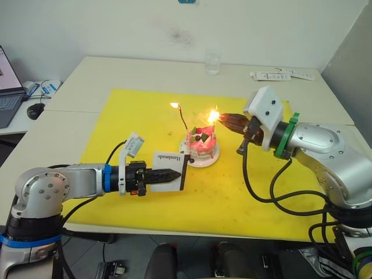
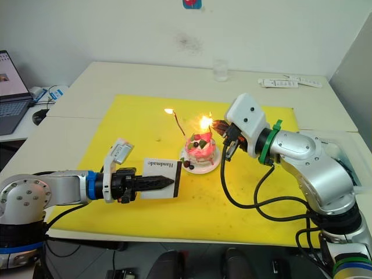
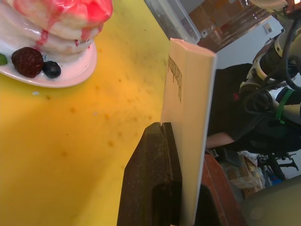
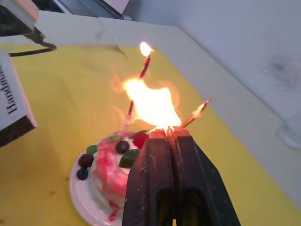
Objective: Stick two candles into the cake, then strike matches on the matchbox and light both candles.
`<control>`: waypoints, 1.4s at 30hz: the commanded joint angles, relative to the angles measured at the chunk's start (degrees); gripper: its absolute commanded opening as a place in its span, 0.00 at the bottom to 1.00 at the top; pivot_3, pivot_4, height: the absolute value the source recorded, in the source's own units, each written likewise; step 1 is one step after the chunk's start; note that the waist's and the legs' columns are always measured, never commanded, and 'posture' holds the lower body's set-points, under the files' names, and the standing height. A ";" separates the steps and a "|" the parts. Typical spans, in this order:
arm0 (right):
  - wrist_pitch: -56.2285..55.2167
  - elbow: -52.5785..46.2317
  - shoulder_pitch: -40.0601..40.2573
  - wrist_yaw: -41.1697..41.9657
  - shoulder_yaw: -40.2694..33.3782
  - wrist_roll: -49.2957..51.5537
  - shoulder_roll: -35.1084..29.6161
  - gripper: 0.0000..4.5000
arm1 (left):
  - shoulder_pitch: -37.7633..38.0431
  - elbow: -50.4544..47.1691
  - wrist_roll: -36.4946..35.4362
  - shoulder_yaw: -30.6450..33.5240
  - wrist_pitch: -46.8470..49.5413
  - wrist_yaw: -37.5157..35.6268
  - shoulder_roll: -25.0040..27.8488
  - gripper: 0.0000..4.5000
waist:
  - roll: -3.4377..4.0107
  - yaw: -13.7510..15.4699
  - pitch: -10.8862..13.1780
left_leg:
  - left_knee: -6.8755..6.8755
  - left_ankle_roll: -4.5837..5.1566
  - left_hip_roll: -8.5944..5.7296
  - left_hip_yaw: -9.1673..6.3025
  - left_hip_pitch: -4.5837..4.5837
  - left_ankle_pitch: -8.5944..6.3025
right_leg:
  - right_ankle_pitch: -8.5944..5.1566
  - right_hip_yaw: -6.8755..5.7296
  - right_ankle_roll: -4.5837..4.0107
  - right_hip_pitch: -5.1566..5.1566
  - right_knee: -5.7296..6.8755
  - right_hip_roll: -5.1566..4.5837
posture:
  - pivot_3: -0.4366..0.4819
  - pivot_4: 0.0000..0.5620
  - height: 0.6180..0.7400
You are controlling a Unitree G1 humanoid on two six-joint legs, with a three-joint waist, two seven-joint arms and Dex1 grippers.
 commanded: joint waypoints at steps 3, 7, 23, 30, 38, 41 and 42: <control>-3.11 0.46 -1.54 -0.60 -0.82 -3.11 0.22 0.01 | -0.73 -1.82 -0.24 -0.16 -1.19 -1.42 -0.21 0.00 | 0.00 0.12 0.00 | 0.00 0.00 0.01 0.00 -0.04 0.00 | 0.00 0.00 0.00 -0.04 0.00 0.00 | 0.48 0.27 1.00; -4.24 1.36 -1.76 -0.87 -0.86 -4.68 0.53 0.01 | -1.32 -1.66 -0.49 -0.50 -1.21 -1.14 -0.42 0.00 | 0.00 0.14 0.00 | -0.01 0.01 0.02 -0.03 -0.03 0.00 | 0.00 -0.04 0.00 -0.04 0.02 0.00 | 0.48 0.27 1.00; -6.20 2.21 -1.02 0.05 -0.99 -6.34 1.56 0.01 | -3.12 -0.63 1.16 -1.90 -1.31 -1.28 -1.94 0.00 | 0.00 0.14 0.00 | 0.00 0.01 0.02 -0.03 -0.02 0.00 | 0.00 -0.03 -0.01 -0.04 0.04 0.03 | 0.48 0.27 1.00; -5.95 1.78 -0.99 -0.05 -1.19 -6.10 1.65 0.01 | -2.32 -1.53 0.81 -1.57 -1.20 -1.06 -2.00 0.00 | 0.00 0.14 0.00 | 0.00 0.01 0.02 -0.02 -0.02 0.00 | 0.00 -0.03 -0.01 -0.04 0.04 0.03 | 0.48 0.27 1.00; -5.54 1.87 -1.27 0.03 -0.97 -6.00 1.79 0.01 | -2.30 -1.59 0.56 -1.44 -1.05 -1.23 -1.75 0.00 | 0.00 0.14 0.00 | 0.00 0.01 0.02 -0.02 -0.02 0.00 | 0.00 -0.03 -0.01 -0.04 0.04 0.03 | 0.48 0.27 1.00; -5.63 2.03 -1.37 0.01 -0.94 -6.04 1.90 0.01 | -2.71 -1.14 0.78 -1.64 -1.07 -1.37 -1.84 0.00 | 0.00 0.14 0.00 | 0.00 0.01 0.02 -0.02 -0.02 0.00 | 0.00 -0.03 -0.01 -0.04 0.04 0.03 | 0.48 0.27 1.00; -5.66 2.04 -1.34 0.00 -0.94 -6.05 1.93 0.01 | -2.81 -1.02 0.85 -1.72 -1.09 -1.41 -1.90 0.00 | 0.00 0.14 0.00 | 0.00 0.01 0.02 -0.03 -0.02 0.00 | 0.00 -0.03 -0.01 -0.04 0.04 0.03 | 0.48 0.27 1.00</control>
